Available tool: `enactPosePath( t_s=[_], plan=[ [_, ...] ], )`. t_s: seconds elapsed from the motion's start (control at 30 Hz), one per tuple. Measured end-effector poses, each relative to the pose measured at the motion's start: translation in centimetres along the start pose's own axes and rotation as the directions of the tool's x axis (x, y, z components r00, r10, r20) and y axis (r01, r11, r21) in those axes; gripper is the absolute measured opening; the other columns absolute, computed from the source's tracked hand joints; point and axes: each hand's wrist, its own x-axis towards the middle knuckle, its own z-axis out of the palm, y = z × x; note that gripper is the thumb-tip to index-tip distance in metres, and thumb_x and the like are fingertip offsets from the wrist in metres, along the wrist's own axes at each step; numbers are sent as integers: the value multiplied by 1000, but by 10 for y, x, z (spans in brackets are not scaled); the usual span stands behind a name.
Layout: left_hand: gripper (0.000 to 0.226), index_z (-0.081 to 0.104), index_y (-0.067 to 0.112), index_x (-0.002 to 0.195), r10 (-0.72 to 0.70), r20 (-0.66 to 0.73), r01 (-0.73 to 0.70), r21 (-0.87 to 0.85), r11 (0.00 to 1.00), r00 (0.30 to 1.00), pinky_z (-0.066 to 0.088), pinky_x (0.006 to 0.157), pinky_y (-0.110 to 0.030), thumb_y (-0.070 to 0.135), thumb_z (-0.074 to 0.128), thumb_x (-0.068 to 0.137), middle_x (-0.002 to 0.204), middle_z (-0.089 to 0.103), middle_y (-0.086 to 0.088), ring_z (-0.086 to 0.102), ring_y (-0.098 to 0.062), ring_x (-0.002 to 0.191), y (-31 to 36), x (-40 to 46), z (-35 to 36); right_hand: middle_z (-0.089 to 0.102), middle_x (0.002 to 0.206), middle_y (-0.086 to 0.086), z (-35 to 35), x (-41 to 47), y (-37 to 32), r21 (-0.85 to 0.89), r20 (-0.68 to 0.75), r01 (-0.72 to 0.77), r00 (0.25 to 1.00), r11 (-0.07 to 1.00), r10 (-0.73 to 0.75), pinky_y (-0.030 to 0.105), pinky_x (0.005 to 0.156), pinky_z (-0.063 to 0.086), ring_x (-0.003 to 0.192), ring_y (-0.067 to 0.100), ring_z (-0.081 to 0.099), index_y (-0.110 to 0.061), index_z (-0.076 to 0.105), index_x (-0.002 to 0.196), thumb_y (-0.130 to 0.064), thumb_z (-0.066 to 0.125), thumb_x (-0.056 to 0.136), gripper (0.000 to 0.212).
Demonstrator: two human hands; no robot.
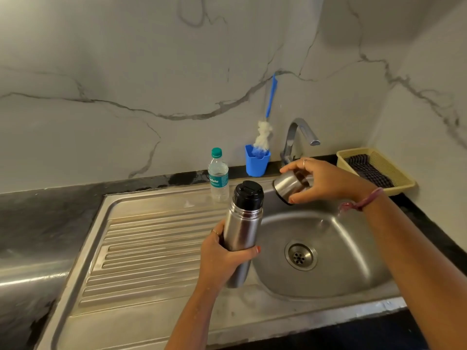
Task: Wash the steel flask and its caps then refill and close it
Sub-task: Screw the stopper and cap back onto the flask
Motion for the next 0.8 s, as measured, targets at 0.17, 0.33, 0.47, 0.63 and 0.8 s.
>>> enactPosePath(
  t_s=[0.17,0.33,0.47,0.63,0.8],
  plan=[
    [64,64,32,106,14,4,-14,-1,1000,1000,55,67,-17,18,96,54,89,72,14,68,-5,81,8,4,14,69,110,0,-18,-18,-31,412,-52,49,998,910,-30,43,93,53,98,16,69,-24,54,125,-40,83,58,74],
    [64,63,32,108,29,25,-28,-14,1000,999,54,67,-16,16,96,55,90,72,12,68,-5,81,18,9,26,71,100,-2,-36,-24,-61,234,-15,133,991,963,-133,36,87,56,90,14,69,-29,59,115,-46,79,61,61],
    [65,61,35,108,51,42,-52,5,999,998,54,68,-15,19,96,56,91,71,14,67,-2,82,25,13,37,65,100,-11,-45,-16,-70,-113,39,154,988,982,-151,35,83,56,88,11,66,-32,56,121,-58,75,65,65],
    [67,58,39,108,59,58,-60,6,998,997,50,67,-9,20,96,55,95,69,15,65,4,85,32,16,48,57,92,-18,-48,-8,-73,-253,130,176,981,951,-147,16,70,44,82,1,58,-36,55,116,-65,70,67,59],
    [69,61,29,116,72,74,-73,-1,997,995,53,71,-14,19,95,56,100,70,10,65,1,88,36,19,55,58,77,-4,-38,-1,-75,-395,93,92,994,914,-60,23,63,42,66,10,51,-18,57,92,-76,57,67,64]
  ],
)
